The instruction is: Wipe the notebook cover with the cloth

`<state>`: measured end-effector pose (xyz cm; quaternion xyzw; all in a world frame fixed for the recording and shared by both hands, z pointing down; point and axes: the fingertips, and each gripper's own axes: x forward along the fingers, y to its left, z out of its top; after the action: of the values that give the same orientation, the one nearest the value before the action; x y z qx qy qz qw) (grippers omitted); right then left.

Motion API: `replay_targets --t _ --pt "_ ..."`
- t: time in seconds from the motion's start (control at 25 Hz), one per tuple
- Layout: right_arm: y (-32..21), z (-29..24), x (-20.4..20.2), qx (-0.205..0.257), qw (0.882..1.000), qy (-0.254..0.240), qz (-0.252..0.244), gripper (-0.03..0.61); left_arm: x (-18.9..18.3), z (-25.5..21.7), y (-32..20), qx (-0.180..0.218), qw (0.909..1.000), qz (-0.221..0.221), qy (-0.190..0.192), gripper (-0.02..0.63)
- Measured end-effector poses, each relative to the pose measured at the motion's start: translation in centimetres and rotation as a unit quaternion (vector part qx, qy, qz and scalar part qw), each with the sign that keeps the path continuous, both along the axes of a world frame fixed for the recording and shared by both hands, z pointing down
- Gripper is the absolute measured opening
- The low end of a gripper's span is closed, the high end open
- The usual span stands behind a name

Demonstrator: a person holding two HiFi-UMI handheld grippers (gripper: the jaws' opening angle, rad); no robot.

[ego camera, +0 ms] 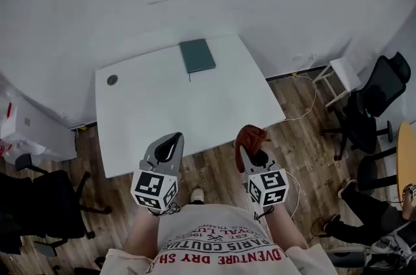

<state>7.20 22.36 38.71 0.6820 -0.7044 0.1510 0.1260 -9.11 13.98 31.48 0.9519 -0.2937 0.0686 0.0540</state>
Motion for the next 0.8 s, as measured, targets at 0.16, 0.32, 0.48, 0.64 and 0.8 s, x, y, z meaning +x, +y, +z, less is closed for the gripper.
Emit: replay_targets --t 0.16,0.32,0.48,0.64,0.8 --pt "-5.9 -0.3 1.1 0.001 1.000 0.000 -0.002 0.075 1.1 0.0 -5.6 -0.004 1.0000 -0.001 -0.002 0.011" --pt "-10.0 0.0 2.5 -0.007 1.000 0.000 -0.014 0.075 2.3 0.7 -8.9 -0.015 0.9998 -0.009 -0.006 0.009" --pt "-14.1 0.7 3.7 -0.012 0.999 0.002 -0.041 0.075 3.1 1.9 -12.1 -0.027 0.9990 -0.034 -0.008 0.010" --pt "-19.3 1.3 5.5 -0.014 0.997 0.003 -0.078 0.075 4.2 2.9 -15.7 -0.037 0.9965 -0.075 -0.007 0.010" --pt "-24.8 0.8 7.6 -0.013 0.992 0.005 -0.125 0.075 5.8 3.6 -19.4 -0.048 0.9911 -0.124 -0.014 0.010"
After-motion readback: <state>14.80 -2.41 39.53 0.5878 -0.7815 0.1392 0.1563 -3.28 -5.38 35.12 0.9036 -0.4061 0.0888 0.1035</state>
